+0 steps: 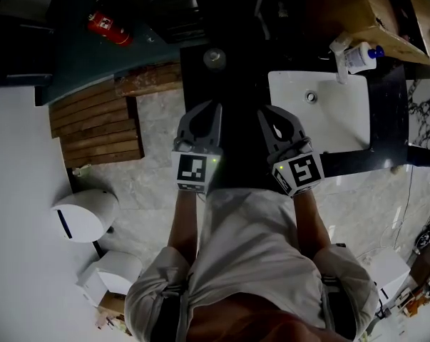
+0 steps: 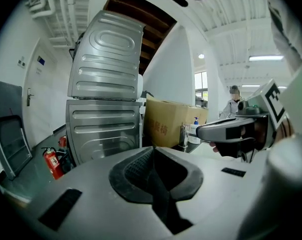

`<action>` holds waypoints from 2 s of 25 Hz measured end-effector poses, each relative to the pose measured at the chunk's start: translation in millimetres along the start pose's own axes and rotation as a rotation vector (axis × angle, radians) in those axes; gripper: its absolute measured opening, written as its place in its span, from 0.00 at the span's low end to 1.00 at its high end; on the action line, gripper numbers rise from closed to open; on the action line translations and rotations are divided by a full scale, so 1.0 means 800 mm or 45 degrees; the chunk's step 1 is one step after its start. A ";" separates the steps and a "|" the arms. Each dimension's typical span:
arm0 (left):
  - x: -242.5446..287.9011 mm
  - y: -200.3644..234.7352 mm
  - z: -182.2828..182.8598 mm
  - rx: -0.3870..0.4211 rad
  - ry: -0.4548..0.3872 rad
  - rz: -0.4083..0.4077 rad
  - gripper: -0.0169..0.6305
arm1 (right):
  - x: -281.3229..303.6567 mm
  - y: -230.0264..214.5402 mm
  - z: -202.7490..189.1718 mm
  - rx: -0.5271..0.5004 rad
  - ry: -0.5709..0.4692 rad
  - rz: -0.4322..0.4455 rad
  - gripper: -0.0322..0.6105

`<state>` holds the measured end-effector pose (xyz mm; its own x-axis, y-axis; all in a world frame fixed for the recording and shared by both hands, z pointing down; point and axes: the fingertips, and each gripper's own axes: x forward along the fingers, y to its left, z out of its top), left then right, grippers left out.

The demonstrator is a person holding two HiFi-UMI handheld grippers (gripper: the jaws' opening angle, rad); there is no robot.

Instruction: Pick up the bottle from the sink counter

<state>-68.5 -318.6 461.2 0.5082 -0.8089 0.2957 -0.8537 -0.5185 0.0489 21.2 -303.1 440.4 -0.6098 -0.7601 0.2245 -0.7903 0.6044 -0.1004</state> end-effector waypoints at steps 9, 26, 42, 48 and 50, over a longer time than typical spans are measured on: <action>0.037 0.026 -0.025 -0.007 0.046 -0.052 0.03 | 0.039 -0.011 -0.020 0.001 0.052 -0.022 0.05; 0.084 0.065 -0.073 -0.022 0.127 -0.058 0.16 | 0.092 -0.015 -0.056 -0.001 0.138 -0.016 0.05; 0.119 0.084 -0.107 -0.027 0.188 -0.052 0.24 | 0.122 -0.018 -0.084 0.022 0.185 0.007 0.05; 0.133 0.088 -0.116 -0.029 0.206 -0.050 0.29 | 0.126 -0.023 -0.092 0.033 0.200 0.011 0.05; 0.137 0.090 -0.119 -0.027 0.208 -0.047 0.30 | 0.128 -0.024 -0.095 0.037 0.203 0.012 0.05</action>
<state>-84.8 -418.5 587.8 0.5158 -0.7326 0.4441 -0.8378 -0.5397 0.0826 -21.4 -374.5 539.3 -0.6017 -0.7056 0.3743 -0.7876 0.6022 -0.1308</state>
